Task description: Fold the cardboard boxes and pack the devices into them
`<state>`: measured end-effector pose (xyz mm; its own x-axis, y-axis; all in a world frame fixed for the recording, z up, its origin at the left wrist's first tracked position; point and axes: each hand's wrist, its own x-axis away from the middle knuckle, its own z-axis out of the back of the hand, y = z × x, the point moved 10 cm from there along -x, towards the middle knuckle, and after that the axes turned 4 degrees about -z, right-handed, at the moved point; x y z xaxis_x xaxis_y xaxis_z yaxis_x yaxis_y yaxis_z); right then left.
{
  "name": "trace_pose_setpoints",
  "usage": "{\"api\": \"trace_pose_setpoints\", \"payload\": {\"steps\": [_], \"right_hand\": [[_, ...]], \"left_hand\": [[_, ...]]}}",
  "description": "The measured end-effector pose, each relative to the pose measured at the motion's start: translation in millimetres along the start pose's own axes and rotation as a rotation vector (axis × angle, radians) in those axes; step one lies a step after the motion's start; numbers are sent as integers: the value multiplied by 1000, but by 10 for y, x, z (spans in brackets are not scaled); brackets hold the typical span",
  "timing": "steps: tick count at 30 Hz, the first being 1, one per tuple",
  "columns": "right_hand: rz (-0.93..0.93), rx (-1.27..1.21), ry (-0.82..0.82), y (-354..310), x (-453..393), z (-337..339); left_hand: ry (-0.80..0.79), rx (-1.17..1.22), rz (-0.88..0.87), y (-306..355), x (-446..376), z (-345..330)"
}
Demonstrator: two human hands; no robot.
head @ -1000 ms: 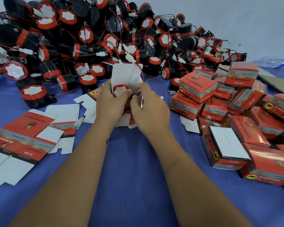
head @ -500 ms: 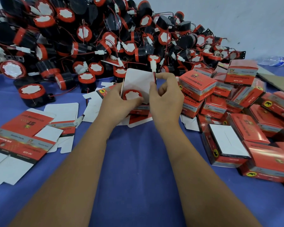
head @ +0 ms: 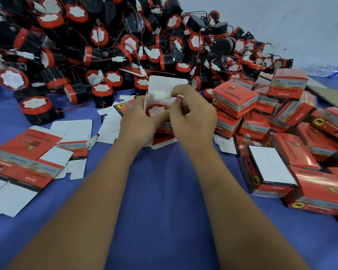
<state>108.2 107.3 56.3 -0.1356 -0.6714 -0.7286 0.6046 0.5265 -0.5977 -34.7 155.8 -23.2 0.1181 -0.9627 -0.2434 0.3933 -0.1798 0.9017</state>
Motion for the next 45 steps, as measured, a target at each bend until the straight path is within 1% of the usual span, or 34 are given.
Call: {"api": "trace_pose_setpoints", "payload": {"steps": [3, 5, 7, 9, 12, 15, 16, 19, 22, 24, 26, 30, 34, 37, 38, 39, 41, 43, 45], "right_hand": [[142, 14, -63, -153, 87, -93], [146, -47, -66, -178, 85, -91], [101, -91, -8, -137, 39, -21], [-10, -122, 27, -2, -11, 18], [-205, -169, -32, 299, -33, -73], [-262, -134, -96, 434, -27, -145], [-231, -85, -103, 419, -28, -152], [-3, 166, -121, 222, -6, -210], [11, 291, -204, 239, -11, -300], [32, 329, -179, 241, -23, -269], [35, 340, -159, 247, -21, -243], [-14, 222, -228, 304, 6, -319], [-6, 203, -224, 319, 4, -339], [-12, 87, -212, 300, -19, -312], [-15, 49, -217, 278, -10, -316], [-41, 11, -246, 275, 16, -343], [-174, -82, -333, 344, 90, -440], [-302, -189, -367, 450, 143, -490], [-374, -227, -334, 576, 113, -457]], "left_hand": [[17, -35, 3, 0, -22, 11], [5, -38, 20, -25, -45, -3], [20, 18, 47, -71, -42, 33], [-4, 90, 56, -99, -32, 29], [-17, 122, 42, -94, -23, 42], [-15, 155, 33, -99, -46, 43], [-27, 163, 41, -110, -51, 30], [-33, 171, 53, -123, -54, 7], [39, 119, 33, -118, -57, 45], [89, 83, 23, -113, -58, 78], [103, 61, 14, -106, -62, 80], [105, 53, 15, -113, -68, 77], [113, 44, 5, -101, -59, 89], [42, 57, 31, -93, -58, 10], [14, 108, 68, -95, -42, -22], [5, 201, 119, -112, -18, -48], [31, 327, 207, -188, 4, -50], [45, 314, 184, -152, 9, -28], [37, 225, 109, -76, 9, -9]]}}
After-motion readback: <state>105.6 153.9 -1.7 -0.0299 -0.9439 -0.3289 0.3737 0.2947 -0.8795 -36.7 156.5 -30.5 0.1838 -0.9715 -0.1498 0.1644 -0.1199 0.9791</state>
